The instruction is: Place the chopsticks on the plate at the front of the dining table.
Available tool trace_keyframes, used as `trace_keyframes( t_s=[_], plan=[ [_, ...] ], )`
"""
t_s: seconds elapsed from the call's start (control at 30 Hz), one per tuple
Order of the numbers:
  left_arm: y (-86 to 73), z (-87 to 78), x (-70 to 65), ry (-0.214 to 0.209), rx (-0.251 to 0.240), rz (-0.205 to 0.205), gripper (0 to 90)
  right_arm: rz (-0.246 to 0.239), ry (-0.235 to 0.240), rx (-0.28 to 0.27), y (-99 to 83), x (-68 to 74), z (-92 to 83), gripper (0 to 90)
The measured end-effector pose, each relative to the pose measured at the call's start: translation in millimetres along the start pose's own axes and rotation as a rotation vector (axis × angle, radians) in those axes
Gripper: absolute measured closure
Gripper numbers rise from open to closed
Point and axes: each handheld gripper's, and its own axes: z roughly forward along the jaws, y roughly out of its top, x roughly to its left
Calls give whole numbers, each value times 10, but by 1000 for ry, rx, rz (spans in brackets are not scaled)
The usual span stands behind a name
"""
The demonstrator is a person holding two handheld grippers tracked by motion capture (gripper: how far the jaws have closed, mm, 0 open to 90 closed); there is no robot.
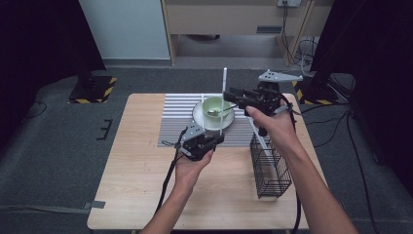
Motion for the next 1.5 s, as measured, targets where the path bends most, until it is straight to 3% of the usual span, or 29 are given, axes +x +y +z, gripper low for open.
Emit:
trace_keyframes(
  t_s=[0.13,0.27,0.37,0.47,0.77,0.9,1.1,1.27,1.5],
  plan=[
    [30,-27,32,54,-3,7,863,4,-35,1,-70,-115,-85,507],
    [39,-46,74,124,0,-15,863,15,-108,-3,-182,-306,-222,442],
    [34,-47,83,139,-2,-16,864,19,-136,-3,-218,-382,-277,415],
    [23,-39,93,142,-5,-25,864,32,-172,-7,-278,-491,-362,380],
    [50,-45,99,142,-17,-23,864,34,-211,-11,-307,-588,-453,329],
    [80,-75,101,139,-20,-15,864,56,-230,-35,-293,-655,-503,292],
    [104,-108,110,125,-20,-2,864,63,-262,-22,-315,-712,-517,241],
    [127,-129,145,139,-24,-9,864,73,-323,-34,-355,-801,-583,165],
    [136,-121,186,138,-32,-29,864,88,-373,-38,-460,-952,-682,110]
  ],
)
